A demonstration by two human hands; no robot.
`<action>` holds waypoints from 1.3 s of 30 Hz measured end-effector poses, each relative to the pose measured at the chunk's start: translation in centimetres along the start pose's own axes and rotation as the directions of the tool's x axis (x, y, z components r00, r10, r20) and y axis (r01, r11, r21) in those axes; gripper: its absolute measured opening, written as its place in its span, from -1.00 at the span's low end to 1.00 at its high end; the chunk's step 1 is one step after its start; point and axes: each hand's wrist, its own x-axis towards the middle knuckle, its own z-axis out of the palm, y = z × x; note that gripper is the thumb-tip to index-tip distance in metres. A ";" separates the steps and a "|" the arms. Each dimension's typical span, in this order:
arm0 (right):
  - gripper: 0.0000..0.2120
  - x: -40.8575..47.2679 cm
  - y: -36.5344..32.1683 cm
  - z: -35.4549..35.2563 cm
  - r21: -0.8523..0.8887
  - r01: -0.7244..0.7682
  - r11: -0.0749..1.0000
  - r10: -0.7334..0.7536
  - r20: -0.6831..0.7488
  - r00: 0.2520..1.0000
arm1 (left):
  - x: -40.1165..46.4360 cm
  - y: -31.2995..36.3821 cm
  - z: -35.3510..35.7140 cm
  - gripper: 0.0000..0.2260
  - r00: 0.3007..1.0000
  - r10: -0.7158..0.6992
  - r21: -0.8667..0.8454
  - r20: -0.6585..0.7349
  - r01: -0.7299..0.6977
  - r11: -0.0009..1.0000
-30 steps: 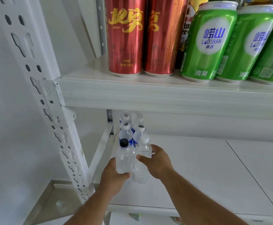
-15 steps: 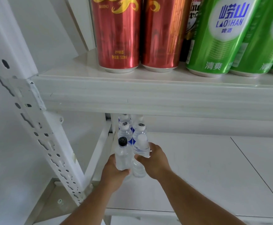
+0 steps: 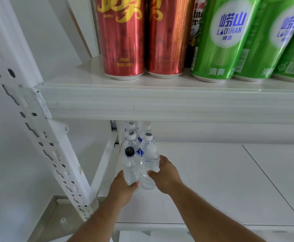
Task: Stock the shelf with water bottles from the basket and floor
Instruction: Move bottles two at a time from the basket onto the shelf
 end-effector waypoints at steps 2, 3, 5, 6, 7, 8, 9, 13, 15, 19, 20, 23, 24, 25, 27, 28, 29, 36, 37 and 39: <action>-0.45 -0.5 0.2 0.0 -0.023 -0.027 0.999 0.028 0.007 1.000 | 0.4 -1.2 0.3 -0.14 0.999 -0.022 0.016 0.023 0.021 1.000; -0.37 -0.9 0.3 0.0 -0.031 -0.043 0.999 0.043 0.011 0.999 | -0.6 -0.6 0.0 -0.11 0.999 -0.025 0.019 0.037 0.024 1.000; -0.27 -1.8 0.7 0.0 -0.047 -0.069 0.997 0.070 0.019 0.997 | -2.3 0.1 -0.3 -0.20 0.998 -0.036 0.025 0.047 0.034 0.999; -0.26 -2.3 0.9 0.0 -0.059 -0.078 0.995 0.080 0.023 0.997 | -3.1 0.4 -0.4 -0.26 0.998 -0.038 0.030 0.048 0.037 0.999; -0.26 -2.9 1.0 0.0 -0.075 -0.088 0.993 0.090 0.026 0.996 | -3.5 0.2 -0.4 -0.27 0.997 -0.050 0.040 0.051 0.047 0.998; -0.26 -3.6 1.2 0.0 -0.093 -0.091 0.991 0.094 0.030 0.995 | -3.8 -0.1 -0.3 -0.25 0.997 -0.058 0.049 0.053 0.055 0.997; -0.26 -4.3 1.3 0.1 -0.123 -0.085 0.989 0.090 0.034 0.995 | -4.4 -0.1 -0.2 -0.24 0.996 -0.059 0.065 0.061 0.055 0.996; -0.36 -7.1 1.4 0.1 -0.334 0.025 0.942 0.004 0.085 0.996 | -6.7 -0.2 -0.2 -0.38 0.997 0.016 0.113 0.074 -0.024 0.993; -0.38 -8.2 1.6 0.1 -0.429 0.088 0.899 -0.039 0.122 0.992 | -8.2 0.0 -0.5 -0.34 0.996 0.042 0.169 0.083 -0.055 0.984; -0.29 -10.2 2.5 -0.2 -0.575 0.192 0.795 -0.101 0.186 0.977 | -11.3 0.4 -0.9 -0.32 0.994 0.076 0.273 0.074 -0.093 0.958; -0.29 -10.8 2.7 -0.5 -0.595 0.210 0.776 -0.111 0.198 0.974 | -12.1 0.5 -0.8 -0.33 0.993 0.093 0.300 0.067 -0.109 0.948; -0.29 -13.2 3.5 -1.4 -0.637 0.273 0.721 -0.163 0.227 0.960 | -14.7 0.6 -0.7 -0.34 0.992 0.118 0.377 0.043 -0.126 0.918; -0.30 -14.2 3.9 -1.7 -0.647 0.296 0.702 -0.183 0.238 0.954 | -15.6 0.6 -0.5 -0.34 0.992 0.117 0.397 0.039 -0.123 0.910; -0.32 -15.2 4.4 -2.2 -0.653 0.317 0.687 -0.197 0.253 0.947 | -16.7 0.5 -0.1 -0.34 0.992 0.118 0.413 0.036 -0.122 0.902; -0.33 -17.2 5.7 -3.1 -0.663 0.342 0.666 -0.199 0.284 0.938 | -18.9 0.3 0.7 -0.35 0.994 0.102 0.460 0.040 -0.109 0.881; -0.34 -18.2 6.6 -3.5 -0.670 0.355 0.651 -0.202 0.299 0.933 | -20.0 0.1 1.3 -0.35 0.995 0.088 0.492 0.051 -0.102 0.864; -0.34 -19.1 7.7 -3.8 -0.678 0.373 0.633 -0.217 0.307 0.927 | -21.1 -0.2 1.9 -0.35 0.995 0.081 0.527 0.064 -0.103 0.844; -0.35 -24.9 14.5 -3.8 -0.712 0.408 0.572 -0.182 0.375 0.909 | -29.0 -1.4 7.0 -0.48 0.988 0.032 0.755 0.148 -0.134 0.642; -0.37 -25.7 15.3 -3.6 -0.720 0.415 0.556 -0.176 0.387 0.905 | -29.8 -1.6 7.6 -0.48 0.986 0.024 0.770 0.168 -0.146 0.621; -0.38 -27.1 16.8 -3.2 -0.720 0.434 0.541 -0.158 0.420 0.894 | -31.4 -2.2 8.7 -0.48 0.981 0.010 0.799 0.193 -0.163 0.578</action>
